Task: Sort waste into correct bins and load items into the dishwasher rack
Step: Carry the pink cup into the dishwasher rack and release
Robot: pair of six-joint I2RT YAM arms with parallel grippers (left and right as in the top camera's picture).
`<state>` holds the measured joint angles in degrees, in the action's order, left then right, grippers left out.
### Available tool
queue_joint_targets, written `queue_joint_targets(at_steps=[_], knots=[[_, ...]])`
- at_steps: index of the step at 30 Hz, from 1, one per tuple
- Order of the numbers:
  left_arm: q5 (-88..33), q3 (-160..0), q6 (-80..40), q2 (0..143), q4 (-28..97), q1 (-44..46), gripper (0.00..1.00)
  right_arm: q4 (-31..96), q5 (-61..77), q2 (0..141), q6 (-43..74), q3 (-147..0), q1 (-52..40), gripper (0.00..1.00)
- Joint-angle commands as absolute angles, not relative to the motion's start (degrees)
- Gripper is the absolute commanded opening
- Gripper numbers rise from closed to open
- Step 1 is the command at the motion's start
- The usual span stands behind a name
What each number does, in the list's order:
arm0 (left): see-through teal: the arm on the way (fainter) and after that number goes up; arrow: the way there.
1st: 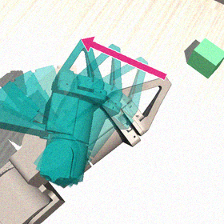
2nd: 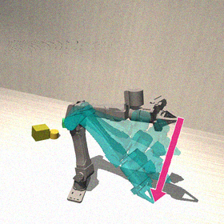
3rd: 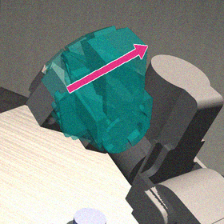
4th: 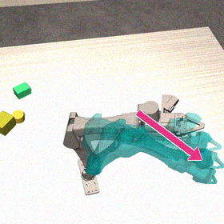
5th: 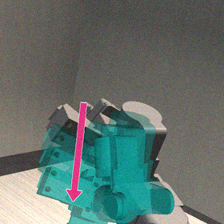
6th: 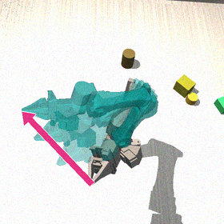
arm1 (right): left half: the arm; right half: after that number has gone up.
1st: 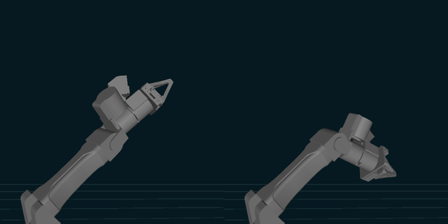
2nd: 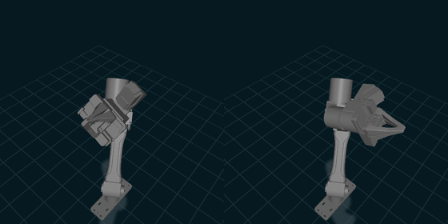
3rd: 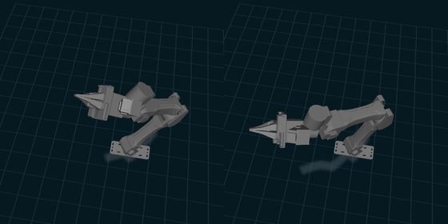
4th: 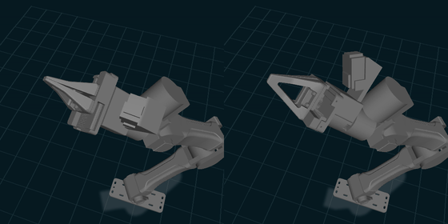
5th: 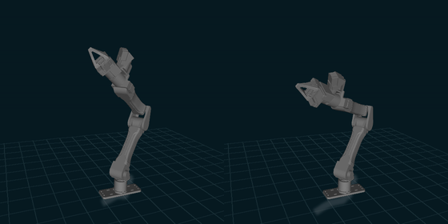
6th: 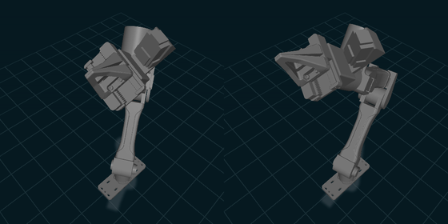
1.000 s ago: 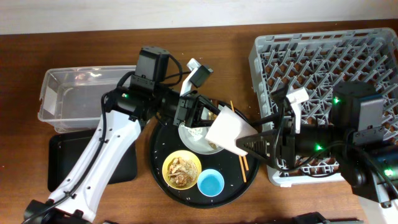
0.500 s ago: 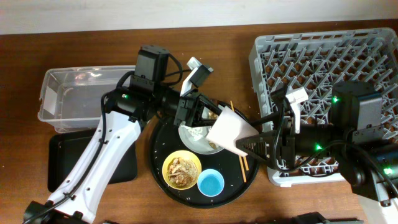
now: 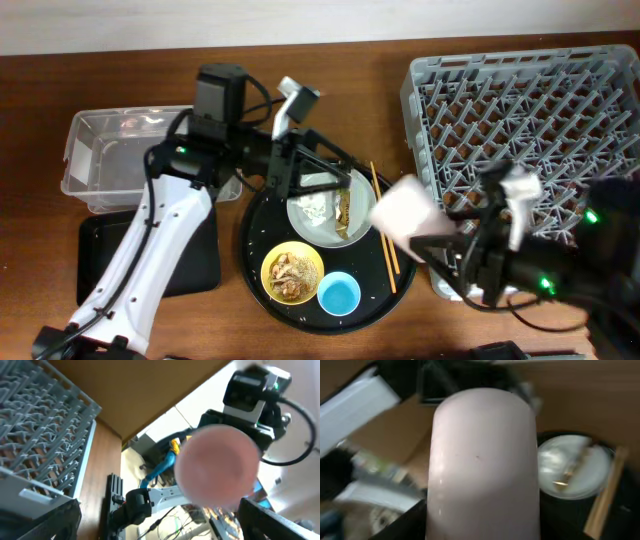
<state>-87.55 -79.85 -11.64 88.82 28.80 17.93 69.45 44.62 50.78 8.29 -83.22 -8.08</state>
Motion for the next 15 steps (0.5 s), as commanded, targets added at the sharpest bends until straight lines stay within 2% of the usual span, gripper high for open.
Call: queue_joint_targets(at_steps=[1, 4, 8, 10, 15], knots=[[-87.13, -80.58, -11.27, 88.73, 33.15, 14.11, 1.0, 80.62, 19.99, 50.87, 11.55, -85.52, -3.97, 0.58], [-80.27, -80.58, -10.76, 88.2, 37.95, 13.32, 1.0, 90.35, 8.1, 53.71, 12.95, -85.41, -0.89, 0.61], [-52.97, -80.58, -9.32, 85.08, 52.29, 16.08, 1.0, 97.08, 3.09, 63.46, 12.69, -82.91, 0.49, 0.62], [-45.41, -80.58, -9.32, 83.79, 56.86, 17.43, 1.0, 95.31, 2.48, 69.67, 12.49, -79.46, 0.49, 0.61], [-43.16, -80.58, -6.5, 83.33, 62.48, 17.89, 1.0, 85.69, 2.52, 86.67, 12.47, -76.29, 0.49, 0.61]])
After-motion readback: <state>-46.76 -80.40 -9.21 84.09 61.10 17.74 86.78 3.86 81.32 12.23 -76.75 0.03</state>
